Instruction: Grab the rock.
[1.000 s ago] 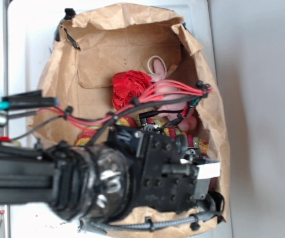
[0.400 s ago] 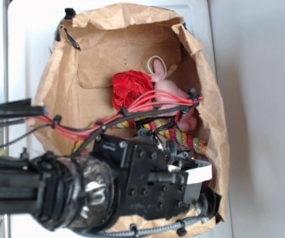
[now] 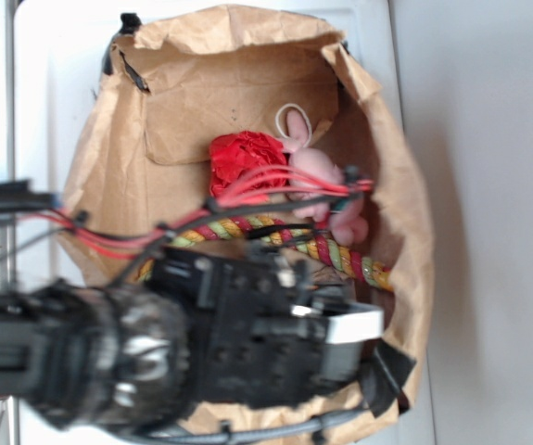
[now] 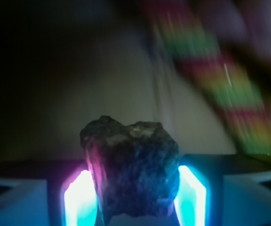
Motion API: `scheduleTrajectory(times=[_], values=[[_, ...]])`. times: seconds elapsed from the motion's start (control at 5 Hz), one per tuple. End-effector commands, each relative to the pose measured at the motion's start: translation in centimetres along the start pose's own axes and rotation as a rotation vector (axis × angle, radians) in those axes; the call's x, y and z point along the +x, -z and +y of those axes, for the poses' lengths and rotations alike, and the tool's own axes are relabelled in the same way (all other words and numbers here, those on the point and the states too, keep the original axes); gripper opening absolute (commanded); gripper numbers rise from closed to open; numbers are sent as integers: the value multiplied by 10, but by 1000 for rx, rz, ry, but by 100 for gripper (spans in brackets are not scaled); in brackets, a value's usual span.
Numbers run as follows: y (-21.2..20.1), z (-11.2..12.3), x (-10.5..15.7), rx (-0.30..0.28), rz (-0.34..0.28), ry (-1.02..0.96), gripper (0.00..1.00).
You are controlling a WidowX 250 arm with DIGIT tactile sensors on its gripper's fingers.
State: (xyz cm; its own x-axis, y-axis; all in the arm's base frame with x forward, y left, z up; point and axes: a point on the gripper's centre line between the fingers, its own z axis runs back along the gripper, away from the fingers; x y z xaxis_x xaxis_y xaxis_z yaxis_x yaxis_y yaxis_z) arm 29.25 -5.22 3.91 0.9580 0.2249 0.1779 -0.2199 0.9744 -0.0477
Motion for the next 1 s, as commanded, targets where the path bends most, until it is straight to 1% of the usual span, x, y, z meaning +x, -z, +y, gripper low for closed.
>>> scheduleTrajectory(times=[0.0, 0.2, 0.4, 0.6, 0.8], values=[[-52, 24, 38, -40, -107, -26, 0], [-78, 52, 63, -55, -115, -61, 0], [-101, 72, 73, -107, -114, -93, 0], [-118, 71, 73, -67, -118, -154, 0], [-129, 67, 66, -75, -115, -96, 0]])
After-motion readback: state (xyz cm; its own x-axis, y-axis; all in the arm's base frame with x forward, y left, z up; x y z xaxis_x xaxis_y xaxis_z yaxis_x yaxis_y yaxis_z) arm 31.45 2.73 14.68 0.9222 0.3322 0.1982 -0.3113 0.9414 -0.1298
